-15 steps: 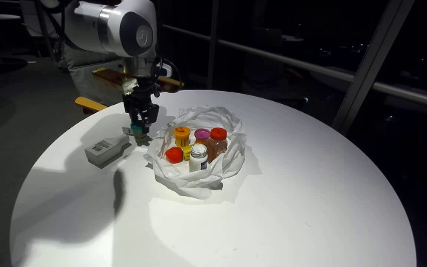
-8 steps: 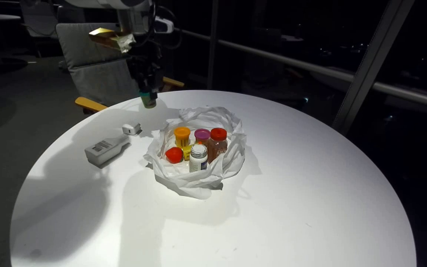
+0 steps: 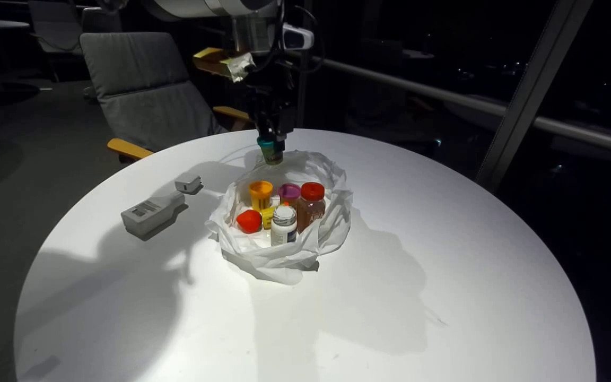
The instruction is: Pick up all the objects from the table and put them on the plastic
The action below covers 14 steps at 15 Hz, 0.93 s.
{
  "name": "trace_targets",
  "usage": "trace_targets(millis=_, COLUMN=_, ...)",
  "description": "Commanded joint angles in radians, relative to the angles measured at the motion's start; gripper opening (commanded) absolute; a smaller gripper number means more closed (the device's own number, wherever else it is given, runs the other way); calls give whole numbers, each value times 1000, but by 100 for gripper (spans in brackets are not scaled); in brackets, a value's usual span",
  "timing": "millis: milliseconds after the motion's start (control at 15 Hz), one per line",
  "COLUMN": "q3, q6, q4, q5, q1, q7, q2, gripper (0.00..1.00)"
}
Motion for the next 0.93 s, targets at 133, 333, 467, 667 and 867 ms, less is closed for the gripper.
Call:
trace_targets(millis=133, q3=11, q6=40, q4=59, q5=16, q1=-44, q7=-4, q2=81, gripper=28)
trace_targets(millis=333, q3=15, q6=43, q4=91, q5=24, q1=-47, q7=-6, q2=116, gripper=28)
trace_targets(millis=467, q3=16, q6=45, q4=114, q5=25, q1=-40, q7=-4, q2=132, gripper=28)
trace_targets(millis=667, q3=20, q6=38, q4=154, q5=25, q1=-35, q7=-3, q2=156, gripper=28)
trace_targets(millis=867, q3=22, q6=29, q4=206, q5=26, q1=-34, q7=-2, q2=187, gripper=28)
